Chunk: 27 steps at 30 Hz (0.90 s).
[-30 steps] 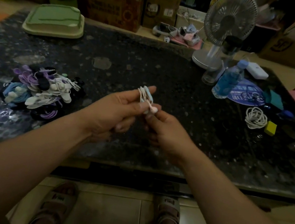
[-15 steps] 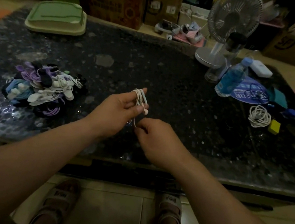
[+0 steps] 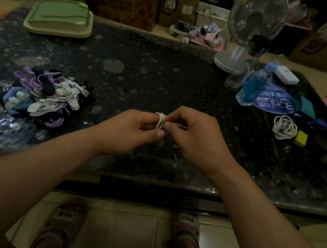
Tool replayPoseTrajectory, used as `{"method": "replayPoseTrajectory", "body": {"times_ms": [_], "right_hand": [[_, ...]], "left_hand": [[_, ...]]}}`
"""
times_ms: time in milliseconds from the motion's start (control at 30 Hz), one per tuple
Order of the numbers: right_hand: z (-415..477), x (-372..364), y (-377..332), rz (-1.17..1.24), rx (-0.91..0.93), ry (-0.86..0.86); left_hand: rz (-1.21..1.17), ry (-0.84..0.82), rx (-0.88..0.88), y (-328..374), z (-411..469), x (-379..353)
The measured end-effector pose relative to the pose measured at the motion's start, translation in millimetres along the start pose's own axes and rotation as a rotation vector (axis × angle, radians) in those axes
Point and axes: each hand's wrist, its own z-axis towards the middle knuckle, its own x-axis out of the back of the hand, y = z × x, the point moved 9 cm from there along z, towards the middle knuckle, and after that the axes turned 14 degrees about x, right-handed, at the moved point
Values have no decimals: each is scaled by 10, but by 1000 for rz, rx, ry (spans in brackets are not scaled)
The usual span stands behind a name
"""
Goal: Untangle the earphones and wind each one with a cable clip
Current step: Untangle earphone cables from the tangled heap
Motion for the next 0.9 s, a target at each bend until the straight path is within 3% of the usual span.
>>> {"method": "replayPoseTrajectory", "body": {"times_ms": [133, 333, 467, 600, 700, 767, 900], "right_hand": [[38, 65, 41, 69, -42, 4], [-74, -184, 221, 808, -254, -64], [-165, -539, 192, 1066, -405, 79], [-188, -756, 240, 996, -494, 148], [-149, -643, 328, 528, -439, 157], [-109, -556, 347, 345, -406, 200], [-84, -465, 377, 316, -393, 277]], "left_hand": [[15, -25, 11, 17, -53, -35], [-266, -180, 10, 178, -182, -121], [-380, -195, 100, 88, -128, -146], [-480, -103, 209, -78, -40, -129], [-599, -76, 316, -199, 49, -161], [-638, -53, 353, -230, 96, -175], [-701, -45, 348, -148, 149, -210]]}}
